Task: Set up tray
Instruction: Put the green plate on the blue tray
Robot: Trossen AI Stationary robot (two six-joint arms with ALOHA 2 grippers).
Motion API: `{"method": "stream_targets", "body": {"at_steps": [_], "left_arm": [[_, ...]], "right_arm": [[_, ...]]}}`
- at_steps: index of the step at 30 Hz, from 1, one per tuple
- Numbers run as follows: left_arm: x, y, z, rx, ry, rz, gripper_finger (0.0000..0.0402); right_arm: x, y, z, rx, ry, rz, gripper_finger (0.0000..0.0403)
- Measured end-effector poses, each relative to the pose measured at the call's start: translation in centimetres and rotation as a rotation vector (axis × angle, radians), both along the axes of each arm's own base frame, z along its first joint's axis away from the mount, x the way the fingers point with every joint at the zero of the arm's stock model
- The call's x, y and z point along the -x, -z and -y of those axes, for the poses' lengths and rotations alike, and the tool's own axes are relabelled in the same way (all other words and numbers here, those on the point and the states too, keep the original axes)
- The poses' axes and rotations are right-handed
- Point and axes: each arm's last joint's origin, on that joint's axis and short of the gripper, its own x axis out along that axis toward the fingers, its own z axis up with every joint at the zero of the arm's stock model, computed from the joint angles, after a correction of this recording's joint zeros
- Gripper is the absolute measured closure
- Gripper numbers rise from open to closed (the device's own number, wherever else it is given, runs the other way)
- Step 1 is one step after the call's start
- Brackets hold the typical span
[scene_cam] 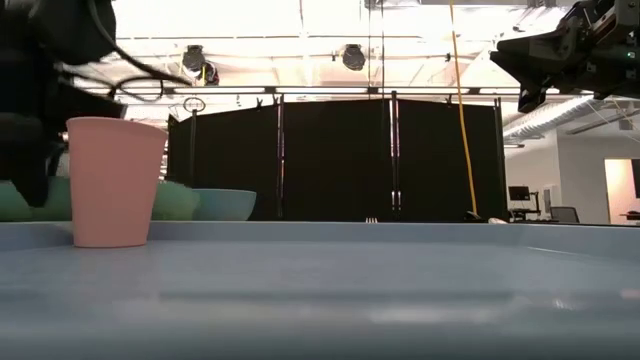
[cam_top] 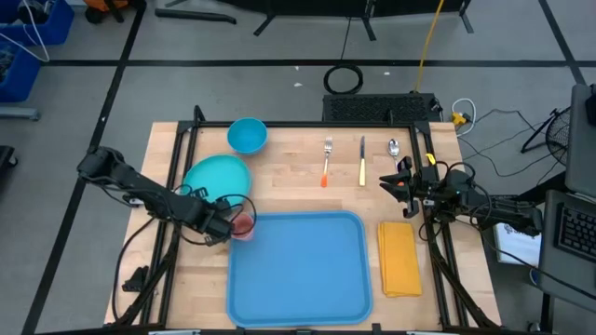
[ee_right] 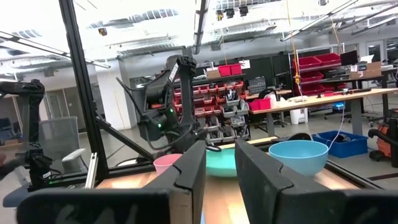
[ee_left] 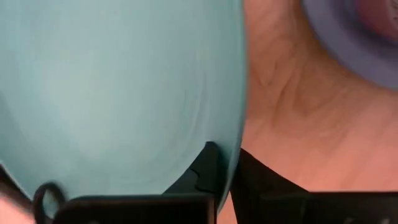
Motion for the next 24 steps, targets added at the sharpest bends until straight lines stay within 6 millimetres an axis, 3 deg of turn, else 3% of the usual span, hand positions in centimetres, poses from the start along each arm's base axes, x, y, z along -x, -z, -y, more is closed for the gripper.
{"method": "stream_targets", "body": {"at_steps": [10,17,24], "left_arm": [[-0.8,-6.8,1.4,-0.145,-0.053,0.061,0.0394],[-1.8,-11.7,1.9,-0.272,0.024,0.270,0.0394],[-4.0,-16.0,2.9,-0.232,0.119,0.560,0.0394]], "right_arm": [[0.0,0.0,0.0,0.000,0.000,0.000,0.0325],[0.0,0.0,0.0,0.000,0.000,0.000,0.0325],[0.0,0.0,0.0,0.000,0.000,0.000,0.0325]]}}
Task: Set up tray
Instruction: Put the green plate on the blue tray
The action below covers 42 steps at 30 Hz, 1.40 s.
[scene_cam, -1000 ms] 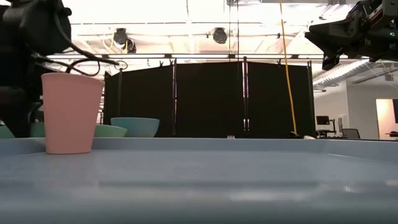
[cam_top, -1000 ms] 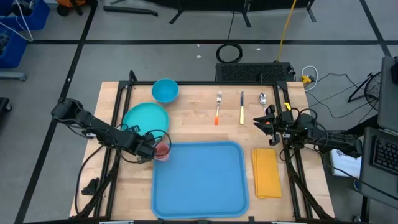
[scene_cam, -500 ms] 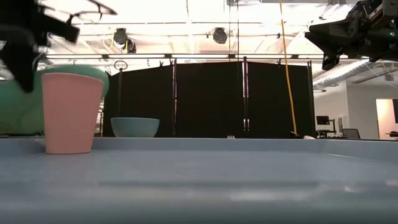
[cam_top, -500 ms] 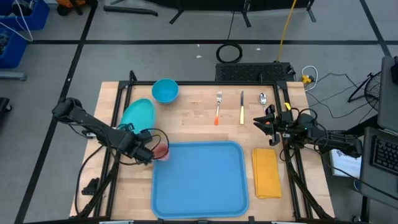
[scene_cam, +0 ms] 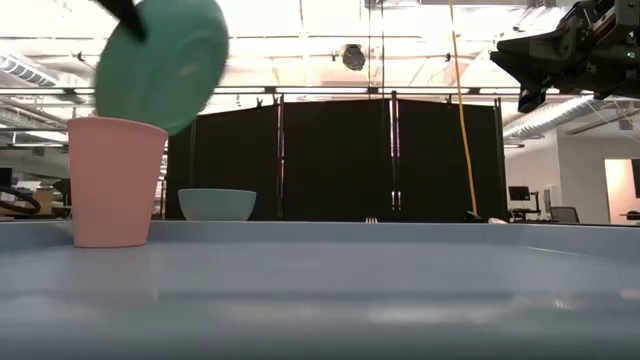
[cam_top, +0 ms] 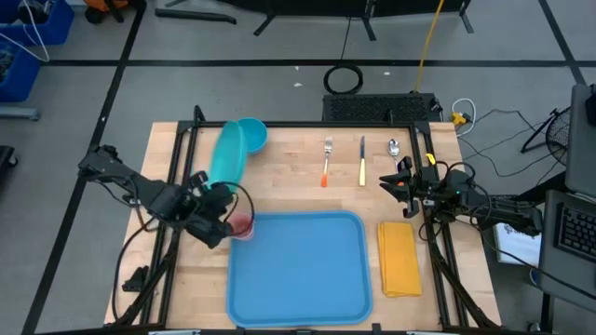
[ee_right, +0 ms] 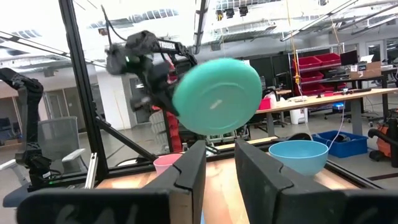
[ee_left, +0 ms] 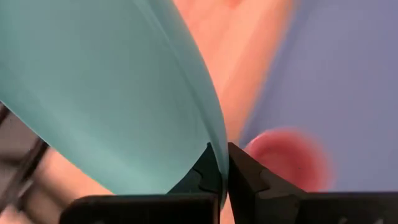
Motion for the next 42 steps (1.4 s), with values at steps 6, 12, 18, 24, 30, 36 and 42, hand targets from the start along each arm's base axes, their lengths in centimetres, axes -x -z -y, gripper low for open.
{"method": "stream_targets", "body": {"at_steps": [6,12,18,24,30,36,42], "left_arm": [[-5.0,-2.4,4.0,-0.035,0.331,0.172,0.0394],[-11.2,-1.8,9.7,-0.041,0.543,0.007,0.0394],[-14.8,1.0,14.7,0.093,0.609,-0.203,0.0394],[-14.8,3.1,18.8,0.266,0.537,-0.278,0.0394],[-13.3,4.7,21.7,0.418,0.446,-0.328,0.0394],[-12.1,5.2,22.4,0.448,0.401,-0.399,0.0394],[-12.5,5.2,22.1,0.445,0.425,-0.400,0.0394]], "right_arm": [[0.0,0.0,0.0,0.000,0.000,-0.001,0.0325],[0.0,0.0,0.0,0.000,0.000,-0.001,0.0325],[0.0,0.0,0.0,0.000,0.000,-0.001,0.0325],[0.0,0.0,0.0,-0.023,-0.006,0.001,0.0325],[0.0,0.0,0.0,-0.026,-0.007,0.001,0.0325],[0.0,0.0,0.0,-0.026,-0.007,0.001,0.0325],[0.0,0.0,0.0,-0.035,-0.009,0.002,0.0325]]}}
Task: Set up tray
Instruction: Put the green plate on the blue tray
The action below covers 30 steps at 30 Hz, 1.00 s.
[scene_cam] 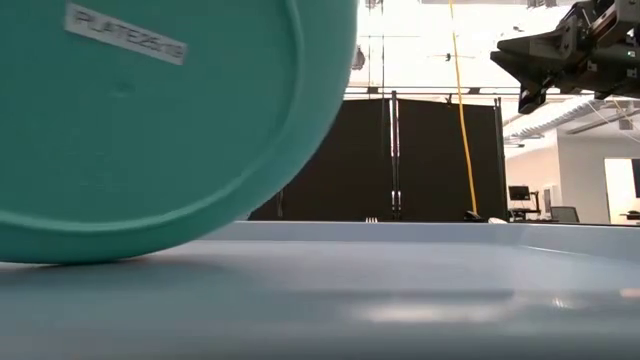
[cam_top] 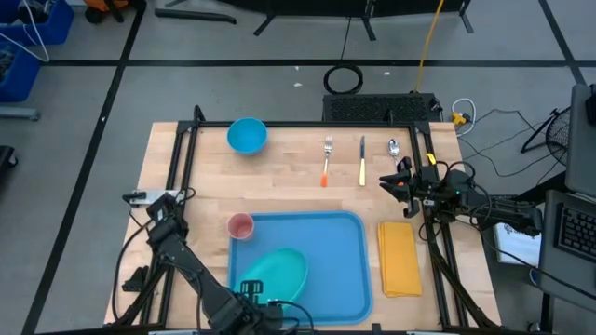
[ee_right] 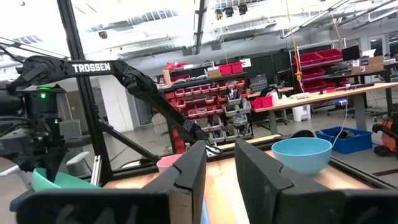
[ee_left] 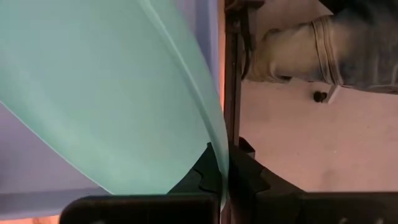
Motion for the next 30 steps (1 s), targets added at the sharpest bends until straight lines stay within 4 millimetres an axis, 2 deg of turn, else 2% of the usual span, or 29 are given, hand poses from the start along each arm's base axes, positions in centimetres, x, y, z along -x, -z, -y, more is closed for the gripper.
{"method": "stream_targets", "body": {"at_steps": [6,13,20,30], "left_arm": [[-0.5,0.5,-0.1,0.008,0.013,0.018,0.0394],[-0.7,3.3,-0.3,0.017,0.034,-0.061,0.0394],[-1.1,5.1,0.0,0.069,0.053,-0.062,0.0391],[-1.2,5.9,-0.4,0.017,0.052,-0.056,0.0371]], "right_arm": [[0.0,0.0,0.0,-0.016,-0.005,0.001,0.0325],[0.0,0.0,0.0,-0.016,-0.004,0.001,0.0325],[0.0,0.0,0.0,-0.016,-0.005,0.001,0.0325],[0.0,0.0,0.0,-0.015,-0.005,0.001,0.0325]]}}
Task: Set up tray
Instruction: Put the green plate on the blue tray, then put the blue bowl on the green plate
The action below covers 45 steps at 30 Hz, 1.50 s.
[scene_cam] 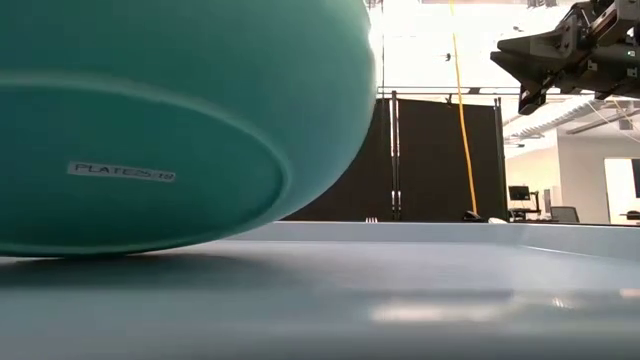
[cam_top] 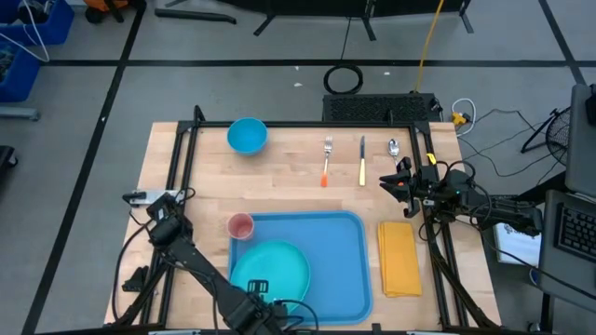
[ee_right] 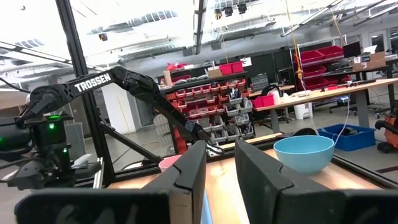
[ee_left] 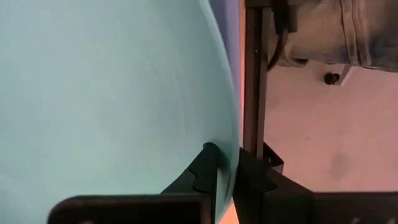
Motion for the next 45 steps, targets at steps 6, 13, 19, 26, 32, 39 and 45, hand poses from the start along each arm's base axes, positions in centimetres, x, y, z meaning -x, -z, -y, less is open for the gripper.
{"method": "stream_targets", "body": {"at_steps": [6,13,19,26,32,39,45], "left_arm": [[-0.2,0.0,-0.3,-0.012,-0.005,0.006,0.0369],[-0.3,0.0,-0.4,-0.012,-0.026,0.005,0.0367],[-0.3,0.0,-0.4,-0.019,-0.061,0.005,0.0366],[-0.1,0.1,-0.7,-0.045,-0.124,-0.019,0.0349],[-0.3,0.1,-0.4,-0.012,-0.149,-0.016,0.0312],[-0.6,-0.3,-0.7,-0.003,-0.104,0.020,0.0285],[-0.4,-4.9,-2.7,-0.123,-0.124,0.285,0.0284]], "right_arm": [[0.0,0.0,0.0,0.000,0.000,0.000,0.0325],[0.0,0.0,0.0,0.000,0.000,0.000,0.0325],[0.0,0.0,0.0,0.000,0.000,0.000,0.0325],[0.0,0.0,0.0,0.000,0.000,0.000,0.0325],[0.0,0.0,0.0,0.000,0.000,0.000,0.0325],[0.0,0.0,0.0,0.000,0.000,-0.001,0.0325],[0.0,0.0,0.0,0.000,0.000,-0.002,0.0325]]}}
